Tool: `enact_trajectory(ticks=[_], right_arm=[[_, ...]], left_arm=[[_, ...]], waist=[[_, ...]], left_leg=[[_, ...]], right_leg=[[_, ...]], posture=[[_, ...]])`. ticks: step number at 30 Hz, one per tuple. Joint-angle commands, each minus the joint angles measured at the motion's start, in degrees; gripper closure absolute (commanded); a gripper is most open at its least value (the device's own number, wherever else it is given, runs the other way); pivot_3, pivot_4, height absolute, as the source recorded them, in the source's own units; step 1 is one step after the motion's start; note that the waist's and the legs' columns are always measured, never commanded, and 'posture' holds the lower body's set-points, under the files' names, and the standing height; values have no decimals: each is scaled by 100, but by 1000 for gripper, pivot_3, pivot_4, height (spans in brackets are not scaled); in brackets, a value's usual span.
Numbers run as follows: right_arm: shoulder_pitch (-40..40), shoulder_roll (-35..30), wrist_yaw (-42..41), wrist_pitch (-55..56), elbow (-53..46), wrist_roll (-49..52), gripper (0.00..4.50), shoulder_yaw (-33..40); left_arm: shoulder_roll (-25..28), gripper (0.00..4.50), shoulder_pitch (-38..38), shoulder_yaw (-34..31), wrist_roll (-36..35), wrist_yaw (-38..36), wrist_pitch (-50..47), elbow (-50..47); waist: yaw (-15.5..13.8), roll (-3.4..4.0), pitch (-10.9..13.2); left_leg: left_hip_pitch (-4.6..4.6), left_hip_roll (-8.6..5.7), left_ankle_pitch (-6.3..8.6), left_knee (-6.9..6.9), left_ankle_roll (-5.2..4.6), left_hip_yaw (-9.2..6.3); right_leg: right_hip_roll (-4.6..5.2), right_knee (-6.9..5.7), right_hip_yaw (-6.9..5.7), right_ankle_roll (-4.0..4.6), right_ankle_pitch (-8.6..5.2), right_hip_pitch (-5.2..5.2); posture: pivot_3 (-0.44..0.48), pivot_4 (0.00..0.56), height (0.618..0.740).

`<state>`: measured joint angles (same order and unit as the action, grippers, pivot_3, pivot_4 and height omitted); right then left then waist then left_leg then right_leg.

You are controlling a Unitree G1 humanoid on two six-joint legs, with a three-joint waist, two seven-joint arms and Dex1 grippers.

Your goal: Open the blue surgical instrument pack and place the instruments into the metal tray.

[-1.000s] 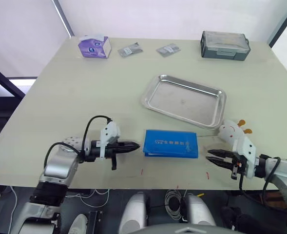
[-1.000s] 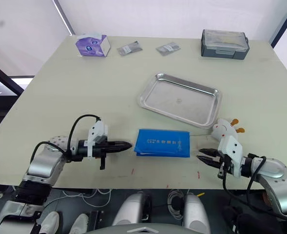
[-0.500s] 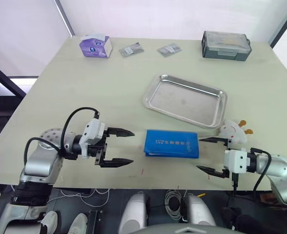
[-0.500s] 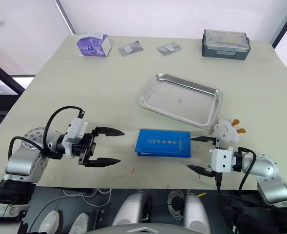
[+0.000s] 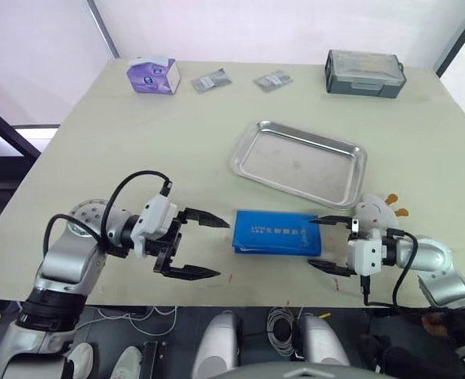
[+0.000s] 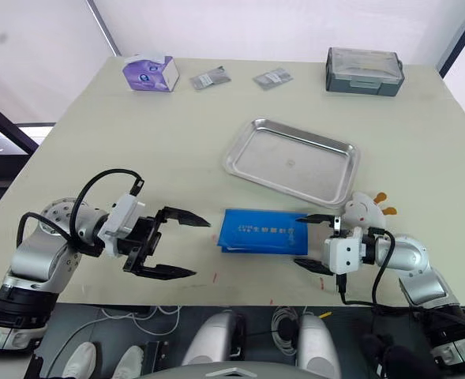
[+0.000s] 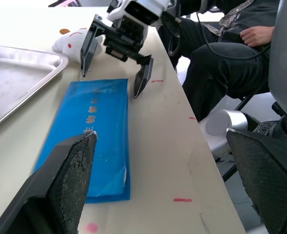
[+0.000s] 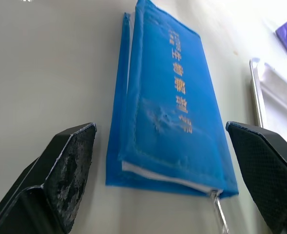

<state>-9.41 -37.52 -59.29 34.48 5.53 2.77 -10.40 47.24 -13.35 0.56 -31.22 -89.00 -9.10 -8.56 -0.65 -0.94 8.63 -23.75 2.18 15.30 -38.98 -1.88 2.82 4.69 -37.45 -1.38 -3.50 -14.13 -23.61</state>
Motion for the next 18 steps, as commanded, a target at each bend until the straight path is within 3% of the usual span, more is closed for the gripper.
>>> enact_trajectory(ticks=[1,2,4,7,11,13,18], right_arm=[[-89,1,100,173,23,44,0,23],[-114,13,115,195,66,33,397,11],[-146,20,137,235,121,15,543,-14],[-203,12,149,301,161,-28,2072,-78],[-235,-19,96,376,147,4,3277,-155],[-245,-45,38,395,122,57,4315,-200],[-240,-171,-255,92,-116,418,4419,-257]], left_arm=[[62,24,-55,-55,-186,-224,31,-165],[62,0,-53,-60,-209,-219,10,-179],[65,0,-52,-59,-230,-206,-5,-197],[39,0,-59,-63,-228,-159,25,-192],[8,0,-59,-84,-244,-117,30,-145],[-38,0,-83,-120,-256,-56,27,-64],[-96,0,-147,-180,-215,9,113,161]], waist=[[0,0,0],[0,0,0],[0,0,0],[0,0,0],[1,0,0],[1,0,0],[0,1,0]], left_leg=[[0,0,0,0,0,0],[0,0,0,0,0,0],[0,0,0,0,0,1],[0,0,0,0,0,0],[0,0,0,0,0,0],[0,0,0,0,0,0],[0,0,0,0,0,0]], right_leg=[[0,0,0,0,0,0],[0,0,0,0,0,0],[0,0,0,0,0,0],[0,0,0,0,0,0],[0,0,0,0,0,0],[0,0,0,0,0,0],[0,0,0,0,0,0]], posture=[[0,150,727],[0,150,727],[0,150,727],[0,150,727],[0,150,727],[0,150,727],[0,150,727]])
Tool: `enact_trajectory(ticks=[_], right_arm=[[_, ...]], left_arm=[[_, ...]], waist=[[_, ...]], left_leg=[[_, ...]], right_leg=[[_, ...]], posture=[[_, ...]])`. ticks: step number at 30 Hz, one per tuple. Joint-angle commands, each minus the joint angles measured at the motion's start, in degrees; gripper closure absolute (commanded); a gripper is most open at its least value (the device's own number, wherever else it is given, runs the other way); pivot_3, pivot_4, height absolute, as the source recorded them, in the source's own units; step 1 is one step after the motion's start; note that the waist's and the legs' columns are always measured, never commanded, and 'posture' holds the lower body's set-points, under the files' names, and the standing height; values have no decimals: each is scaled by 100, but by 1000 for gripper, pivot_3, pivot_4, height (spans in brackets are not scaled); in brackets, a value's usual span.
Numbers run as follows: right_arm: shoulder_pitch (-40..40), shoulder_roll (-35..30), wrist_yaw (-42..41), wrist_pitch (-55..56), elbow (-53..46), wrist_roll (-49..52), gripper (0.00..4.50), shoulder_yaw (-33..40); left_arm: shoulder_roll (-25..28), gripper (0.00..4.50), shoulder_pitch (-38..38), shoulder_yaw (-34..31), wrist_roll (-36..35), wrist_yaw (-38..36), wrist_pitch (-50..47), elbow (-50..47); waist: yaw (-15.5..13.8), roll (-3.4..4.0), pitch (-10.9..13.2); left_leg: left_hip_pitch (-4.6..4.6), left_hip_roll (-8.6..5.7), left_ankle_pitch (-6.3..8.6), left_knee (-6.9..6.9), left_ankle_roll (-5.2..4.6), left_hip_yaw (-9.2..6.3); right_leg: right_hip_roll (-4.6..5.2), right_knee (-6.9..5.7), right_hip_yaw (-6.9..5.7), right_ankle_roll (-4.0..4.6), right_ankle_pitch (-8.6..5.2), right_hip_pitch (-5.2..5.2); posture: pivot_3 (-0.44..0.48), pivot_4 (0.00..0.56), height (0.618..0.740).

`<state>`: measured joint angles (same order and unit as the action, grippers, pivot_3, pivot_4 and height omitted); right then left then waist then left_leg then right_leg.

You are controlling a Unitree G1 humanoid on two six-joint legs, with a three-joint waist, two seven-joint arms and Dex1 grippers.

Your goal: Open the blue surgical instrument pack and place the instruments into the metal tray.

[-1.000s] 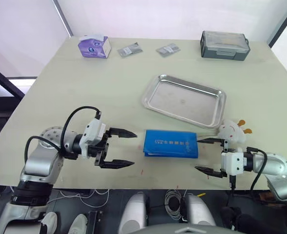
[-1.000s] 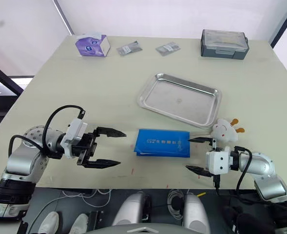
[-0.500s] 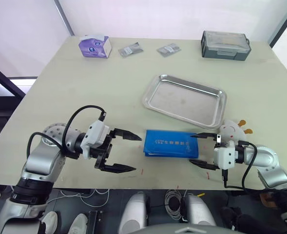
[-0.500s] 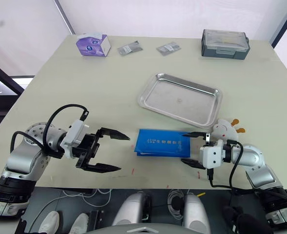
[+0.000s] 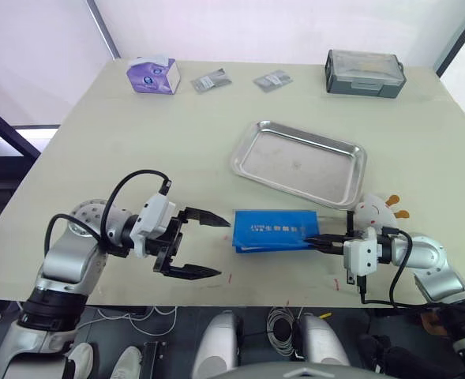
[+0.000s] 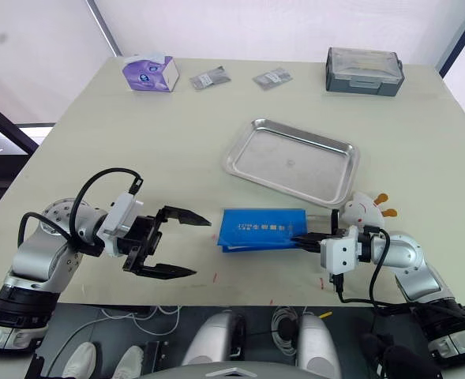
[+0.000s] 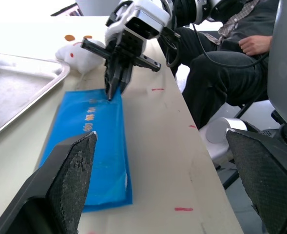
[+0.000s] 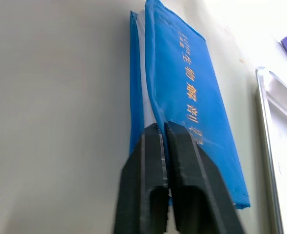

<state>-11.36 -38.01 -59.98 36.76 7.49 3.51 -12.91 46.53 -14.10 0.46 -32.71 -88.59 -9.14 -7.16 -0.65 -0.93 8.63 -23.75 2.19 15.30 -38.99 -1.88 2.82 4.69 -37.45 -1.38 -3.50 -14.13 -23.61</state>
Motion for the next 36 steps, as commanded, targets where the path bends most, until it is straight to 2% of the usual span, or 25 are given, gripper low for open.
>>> enact_trajectory(ticks=[1,8,16,19,20,26,36], right_arm=[[-25,-145,-257,-292,-401,480,4419,-3],[176,-512,-766,-1949,-1543,1549,4419,44],[11,-841,-646,-4376,-2513,2470,4419,265],[-49,-843,-596,-4870,-2657,2607,4419,337],[-51,-833,-597,-4927,-2682,2607,4419,354],[-763,-795,-929,-5875,-1903,2896,4419,460],[-1110,-544,-1087,-6017,-1527,2750,4419,425]], left_arm=[[-34,0,-74,-172,-68,-22,132,21],[49,0,-39,-121,-135,-6,-50,-179],[34,0,-4,-66,-146,-50,-118,-313],[16,0,-5,-42,-125,-51,-102,-305],[17,0,-5,-42,-125,-51,-102,-305],[-775,0,-535,378,492,294,359,843],[-1501,0,-1240,643,998,266,1017,2281]], waist=[[0,0,0],[-4,1,1],[-9,1,1],[-10,1,1],[-11,1,1],[-20,1,1],[-7,1,1]], left_leg=[[0,0,0,0,0,0],[-1,1,0,0,-1,-1],[-1,1,2,-1,-3,-2],[-2,1,2,-1,-3,-4],[-2,1,2,-1,-4,-3],[-7,-2,12,-11,-20,-1],[-11,-2,9,-17,-16,4]], right_leg=[[0,0,0,0,0,0],[1,0,-1,0,0,0],[0,0,-2,0,0,0],[0,0,-2,0,0,0],[0,0,-2,0,0,0],[0,0,-10,0,0,3],[0,1,-14,0,1,4]], posture=[[0,150,727],[0,150,727],[0,150,727],[0,150,727],[0,150,727],[0,150,727],[0,150,727]])
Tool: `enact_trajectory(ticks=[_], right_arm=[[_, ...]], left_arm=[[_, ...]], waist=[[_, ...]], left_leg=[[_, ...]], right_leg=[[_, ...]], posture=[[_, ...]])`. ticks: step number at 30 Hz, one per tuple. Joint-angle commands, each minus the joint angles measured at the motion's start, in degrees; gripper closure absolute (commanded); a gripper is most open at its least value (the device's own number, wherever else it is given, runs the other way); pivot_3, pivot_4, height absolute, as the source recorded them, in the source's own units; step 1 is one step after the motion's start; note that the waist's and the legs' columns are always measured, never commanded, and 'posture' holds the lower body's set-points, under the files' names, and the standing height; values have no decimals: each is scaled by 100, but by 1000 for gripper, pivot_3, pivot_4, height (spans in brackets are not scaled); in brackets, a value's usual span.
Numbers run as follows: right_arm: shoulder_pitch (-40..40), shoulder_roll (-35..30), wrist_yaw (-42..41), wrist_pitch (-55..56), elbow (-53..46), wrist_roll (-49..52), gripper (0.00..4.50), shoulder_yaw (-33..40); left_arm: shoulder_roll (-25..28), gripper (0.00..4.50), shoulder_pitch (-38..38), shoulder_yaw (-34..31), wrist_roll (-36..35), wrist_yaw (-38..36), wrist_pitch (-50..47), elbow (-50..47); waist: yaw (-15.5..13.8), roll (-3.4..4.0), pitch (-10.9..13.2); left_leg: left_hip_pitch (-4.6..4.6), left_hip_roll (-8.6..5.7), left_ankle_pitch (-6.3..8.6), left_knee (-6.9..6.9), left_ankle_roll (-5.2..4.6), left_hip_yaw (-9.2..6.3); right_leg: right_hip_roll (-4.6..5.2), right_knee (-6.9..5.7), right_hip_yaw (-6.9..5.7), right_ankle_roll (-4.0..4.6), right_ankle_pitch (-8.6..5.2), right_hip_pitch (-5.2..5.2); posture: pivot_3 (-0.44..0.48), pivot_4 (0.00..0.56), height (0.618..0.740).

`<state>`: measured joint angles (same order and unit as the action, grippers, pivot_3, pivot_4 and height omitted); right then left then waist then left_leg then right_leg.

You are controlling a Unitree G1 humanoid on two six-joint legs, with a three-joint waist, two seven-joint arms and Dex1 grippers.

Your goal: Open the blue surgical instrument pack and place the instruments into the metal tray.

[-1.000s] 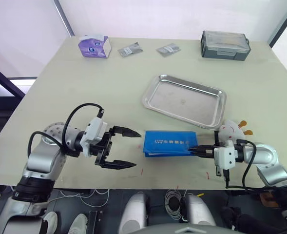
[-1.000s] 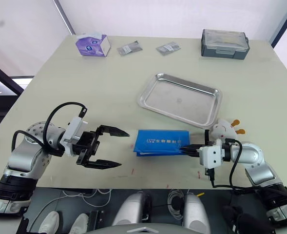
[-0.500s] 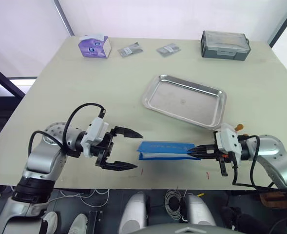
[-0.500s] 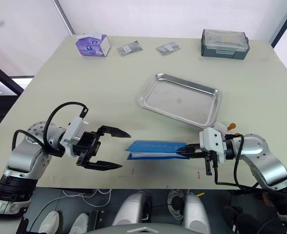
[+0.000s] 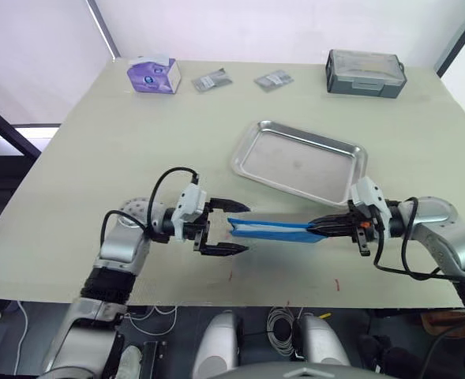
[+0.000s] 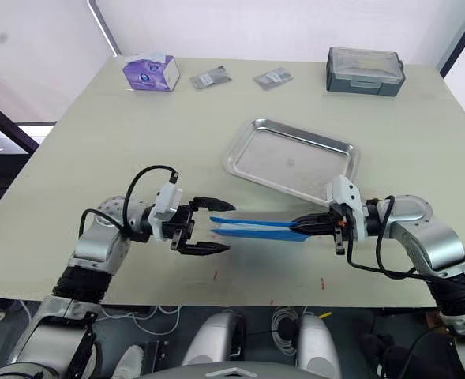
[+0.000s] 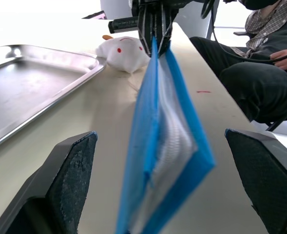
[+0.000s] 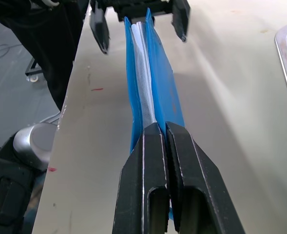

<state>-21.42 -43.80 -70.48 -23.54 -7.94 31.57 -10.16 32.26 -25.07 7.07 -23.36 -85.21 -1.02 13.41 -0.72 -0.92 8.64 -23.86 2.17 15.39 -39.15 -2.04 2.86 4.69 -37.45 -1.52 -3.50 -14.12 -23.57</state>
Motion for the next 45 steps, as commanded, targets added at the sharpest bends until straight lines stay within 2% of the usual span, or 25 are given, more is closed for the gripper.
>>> enact_trajectory(ticks=[1,3,6,8,13,14,17,20,23,28,34,41,44,45], right_arm=[[-121,49,-38,7,34,-66,4419,155],[-141,74,-27,-2,53,-95,4419,173],[-146,104,13,-7,66,-137,4500,206],[-140,129,45,4,68,-173,4500,235],[-110,154,83,50,34,-249,4500,308],[-103,159,99,107,30,-287,4500,317],[-48,145,256,145,-72,-332,4500,415],[154,44,338,4,-351,-134,3633,682],[491,-184,381,-66,-618,6,2207,1132],[1058,-541,482,-147,-682,185,167,2013],[1419,-579,790,62,-61,-75,74,2573],[1776,-615,1068,83,626,-683,74,2314],[1910,-607,989,-223,537,-499,839,2343],[1942,-615,974,-296,494,-456,1350,2353]], left_arm=[[-101,0,-164,-7,61,-117,213,277],[-155,0,-184,-14,-30,-207,108,299],[-200,798,-222,-51,-94,-284,26,313],[-193,1633,-247,-58,-74,-346,-2,351],[-194,4234,-286,-58,-29,-432,7,454],[-201,4375,-291,-59,-28,-438,16,471],[-267,4375,-325,-43,9,-415,82,590],[-326,4500,-326,-36,52,-363,148,668],[-374,4500,-265,-11,91,-309,205,649],[-418,4500,-218,-16,124,-226,254,640],[-421,4500,-276,17,186,-298,372,706],[-450,4500,-481,33,241,-391,473,913],[-483,4500,-536,50,242,-398,474,956],[-490,4500,-544,55,244,-405,482,967]], waist=[[2,0,0],[7,0,0],[5,0,0],[2,0,0],[4,0,0],[4,0,0],[1,0,0],[-13,0,0],[-17,0,0],[-16,1,-1],[-16,2,-1],[-16,3,-2],[-9,7,-4],[-10,8,-4]], left_leg=[[0,0,0,0,0,0],[0,0,-1,0,2,0],[0,0,-2,0,3,-2],[0,0,-2,0,3,-3],[0,0,-2,0,4,-6],[0,0,-2,0,4,-6],[0,0,-2,0,3,-7],[0,0,-2,0,4,-7],[-2,-1,-2,-1,3,-6],[-1,-2,1,-1,-2,-7],[2,-2,1,-1,-2,-5],[1,-3,0,-2,0,3],[1,-3,0,-2,-1,3],[2,-3,1,-2,-2,1]], right_leg=[[0,0,0,0,0,0],[0,0,0,0,0,0],[0,-1,-1,0,0,0],[0,-1,0,0,0,0],[0,-1,0,0,0,0],[0,-1,0,0,0,0],[0,-1,0,0,0,0],[1,-1,0,0,0,0],[4,0,-1,0,0,1],[6,2,-1,-1,1,4],[6,2,-1,-1,0,7],[5,4,-6,-1,0,10],[6,3,-3,-1,0,10],[6,3,-3,-1,0,10]], posture=[[0,150,727],[0,150,727],[0,150,727],[0,150,727],[0,150,727],[0,150,727],[0,150,727],[0,150,727],[0,150,727],[0,150,727],[0,150,727],[0,150,727],[0,150,727],[0,150,727]])
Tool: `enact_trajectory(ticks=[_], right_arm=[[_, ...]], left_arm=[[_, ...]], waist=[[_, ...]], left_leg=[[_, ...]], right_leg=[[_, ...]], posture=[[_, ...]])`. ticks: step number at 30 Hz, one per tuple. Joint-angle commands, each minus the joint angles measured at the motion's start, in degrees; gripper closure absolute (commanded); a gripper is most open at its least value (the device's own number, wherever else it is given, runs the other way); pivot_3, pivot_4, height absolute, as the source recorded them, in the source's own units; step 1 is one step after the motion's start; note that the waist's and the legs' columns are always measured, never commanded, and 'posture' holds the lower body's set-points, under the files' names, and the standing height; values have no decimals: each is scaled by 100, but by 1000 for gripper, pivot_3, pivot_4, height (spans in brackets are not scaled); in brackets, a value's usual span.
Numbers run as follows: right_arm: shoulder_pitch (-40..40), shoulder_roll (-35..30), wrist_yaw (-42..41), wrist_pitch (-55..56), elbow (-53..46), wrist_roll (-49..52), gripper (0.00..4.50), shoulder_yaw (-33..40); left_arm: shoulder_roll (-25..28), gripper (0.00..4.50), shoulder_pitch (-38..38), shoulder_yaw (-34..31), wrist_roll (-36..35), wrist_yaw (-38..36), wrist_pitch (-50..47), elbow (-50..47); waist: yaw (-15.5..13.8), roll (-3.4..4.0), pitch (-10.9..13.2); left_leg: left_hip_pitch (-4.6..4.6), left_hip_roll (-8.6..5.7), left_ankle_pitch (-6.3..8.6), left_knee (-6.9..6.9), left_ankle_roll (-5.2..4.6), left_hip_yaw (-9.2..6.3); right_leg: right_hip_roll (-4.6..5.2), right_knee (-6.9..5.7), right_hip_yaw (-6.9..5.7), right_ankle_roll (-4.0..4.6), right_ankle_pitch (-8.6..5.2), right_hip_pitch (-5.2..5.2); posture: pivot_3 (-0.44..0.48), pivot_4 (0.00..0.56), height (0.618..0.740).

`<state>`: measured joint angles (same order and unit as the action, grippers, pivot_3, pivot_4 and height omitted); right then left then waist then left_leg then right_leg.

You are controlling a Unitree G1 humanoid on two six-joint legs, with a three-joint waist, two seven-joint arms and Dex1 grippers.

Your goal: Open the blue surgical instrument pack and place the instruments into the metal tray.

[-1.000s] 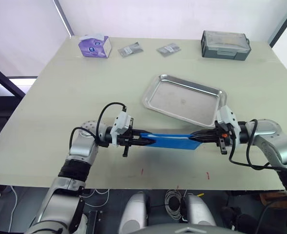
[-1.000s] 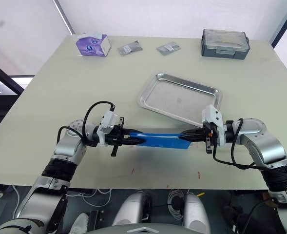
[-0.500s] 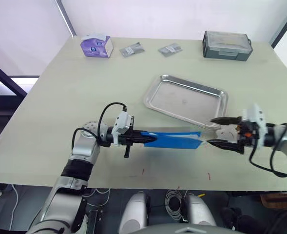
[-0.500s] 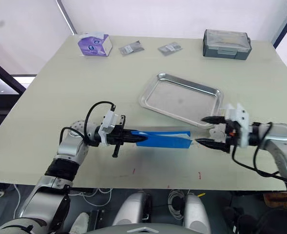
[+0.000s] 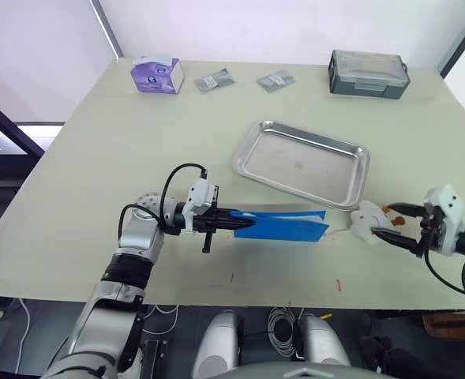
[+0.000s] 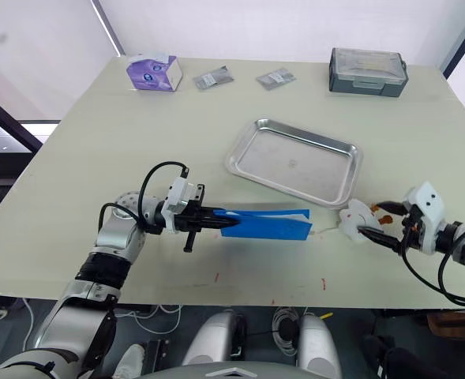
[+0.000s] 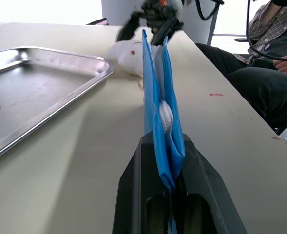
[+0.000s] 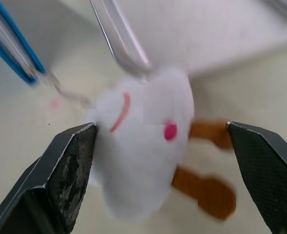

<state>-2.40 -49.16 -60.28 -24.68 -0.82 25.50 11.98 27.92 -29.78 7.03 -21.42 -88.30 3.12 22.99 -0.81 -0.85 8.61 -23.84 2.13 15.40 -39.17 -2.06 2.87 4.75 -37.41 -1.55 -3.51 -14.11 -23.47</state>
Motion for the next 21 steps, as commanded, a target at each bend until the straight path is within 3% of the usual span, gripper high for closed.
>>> enact_trajectory(ticks=[1,6,7,13,21], right_arm=[[55,-85,-49,-227,-248,172,1777,144],[252,-164,-152,-362,-542,572,4284,701],[290,-182,-186,-395,-591,620,4464,750],[128,-287,-284,-1051,-832,1465,4464,1369],[-1213,52,581,-2103,-1273,3095,4464,1730]], left_arm=[[-58,4500,-80,60,51,-102,76,19],[-198,4500,-209,69,120,-54,216,236],[-211,4500,-223,63,130,-57,227,260],[-424,4500,-653,81,284,-20,377,673],[-642,4500,-1098,294,692,3,627,1328]], waist=[[-2,0,0],[-36,1,-1],[-33,1,-1],[-25,0,0],[7,1,1]], left_leg=[[1,0,0,0,0,-3],[-1,-4,0,-1,-1,-6],[-1,-4,0,-2,-1,-6],[-2,-4,6,-2,-10,-7],[1,0,7,-1,-11,-14]], right_leg=[[0,0,0,0,0,0],[4,1,-2,-1,0,2],[4,1,-2,-1,0,2],[4,2,-4,-1,0,2],[-5,0,-1,0,0,2]], posture=[[0,150,727],[0,150,727],[0,150,727],[0,150,727],[0,150,727]])
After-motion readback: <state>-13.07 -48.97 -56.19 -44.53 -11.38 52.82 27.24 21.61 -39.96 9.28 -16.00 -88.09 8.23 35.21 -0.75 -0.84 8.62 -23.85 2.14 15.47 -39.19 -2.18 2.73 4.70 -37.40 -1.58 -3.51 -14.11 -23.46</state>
